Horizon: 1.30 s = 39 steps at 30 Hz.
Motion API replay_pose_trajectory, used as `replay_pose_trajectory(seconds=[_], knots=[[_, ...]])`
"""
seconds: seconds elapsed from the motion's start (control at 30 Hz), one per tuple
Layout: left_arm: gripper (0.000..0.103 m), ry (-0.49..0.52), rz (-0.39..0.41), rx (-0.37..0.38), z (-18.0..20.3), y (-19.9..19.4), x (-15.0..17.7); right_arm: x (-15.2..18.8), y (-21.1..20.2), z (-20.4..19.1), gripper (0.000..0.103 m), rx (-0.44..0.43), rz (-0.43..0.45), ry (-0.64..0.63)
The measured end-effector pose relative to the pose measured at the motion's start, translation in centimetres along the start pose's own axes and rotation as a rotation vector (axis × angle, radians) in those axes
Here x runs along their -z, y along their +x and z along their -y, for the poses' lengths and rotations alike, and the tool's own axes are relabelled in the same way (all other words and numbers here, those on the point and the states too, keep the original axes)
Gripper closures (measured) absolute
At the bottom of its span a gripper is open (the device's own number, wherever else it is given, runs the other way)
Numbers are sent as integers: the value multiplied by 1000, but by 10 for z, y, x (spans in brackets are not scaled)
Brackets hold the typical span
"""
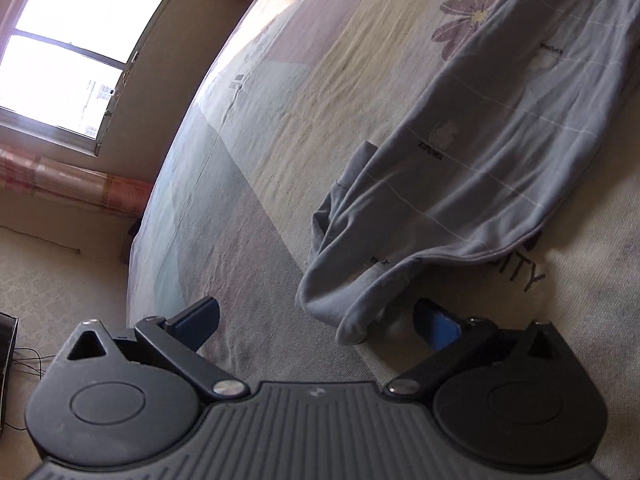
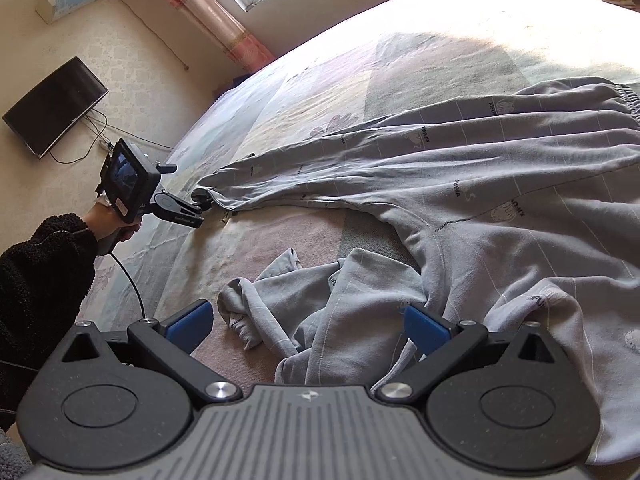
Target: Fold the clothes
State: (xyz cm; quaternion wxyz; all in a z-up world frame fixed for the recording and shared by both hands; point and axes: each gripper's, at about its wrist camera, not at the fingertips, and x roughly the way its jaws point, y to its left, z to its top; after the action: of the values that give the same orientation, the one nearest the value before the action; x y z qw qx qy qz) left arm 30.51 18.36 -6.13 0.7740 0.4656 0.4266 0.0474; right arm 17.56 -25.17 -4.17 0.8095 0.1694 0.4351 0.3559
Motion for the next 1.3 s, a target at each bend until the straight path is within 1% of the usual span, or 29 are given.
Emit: replay_pose_trajectory(seconds=[0.1, 0.17, 0.27, 0.3, 0.37, 0.5, 0.57, 0.67, 0.77, 0.83, 0.9, 0.97, 1.03, 1.1, 1.17, 1.23, 1.3], knots=[[1, -45, -1, 9, -7, -14, 10, 3, -3, -1, 0, -4, 7, 0], [1, -86, 8, 24, -12, -27, 16, 7, -5, -4, 0, 9, 7, -15], [1, -155, 61, 64, -10, -59, 21, 15, -10, -8, 0, 45, 6, -48], [1, -165, 85, 88, -5, -71, 22, 19, -13, -9, 0, 55, 6, -54], [1, -165, 135, 144, 9, -96, 22, 26, -18, -9, 0, 80, 5, -63], [1, -127, 240, 238, 56, -148, 22, 42, -29, -5, 0, 127, 6, -52], [1, -122, 278, 283, 79, -170, 22, 50, -35, -2, 0, 147, 7, -45], [1, -125, 316, 325, 111, -194, 22, 59, -38, 2, 0, 184, 5, -45], [1, -182, 300, 359, 135, -203, 24, 70, -36, 6, 0, 216, -5, -49], [1, -246, 290, 417, 147, -206, 26, 78, -31, 11, 0, 226, -18, -33], [1, -290, 283, 468, 158, -208, 30, 86, -28, 15, 0, 217, -14, -18], [1, -308, 254, 491, 171, -206, 33, 91, -31, 16, 0, 204, 20, -21], [0, -329, 222, 494, 178, -204, 36, 92, -34, 15, 0, 198, 17, -15], [1, -374, 216, 494, 178, -205, 40, 92, -36, 11, 0, 169, 13, -15], [1, -397, 203, 496, 175, -204, 44, 94, -36, 5, 0, 153, 15, -30], [1, -405, 196, 479, 174, -205, 46, 94, -33, -5, 0, 110, -5, -70], [1, -399, 195, 449, 172, -207, 48, 94, -30, -16, 0, 45, -32, -112]])
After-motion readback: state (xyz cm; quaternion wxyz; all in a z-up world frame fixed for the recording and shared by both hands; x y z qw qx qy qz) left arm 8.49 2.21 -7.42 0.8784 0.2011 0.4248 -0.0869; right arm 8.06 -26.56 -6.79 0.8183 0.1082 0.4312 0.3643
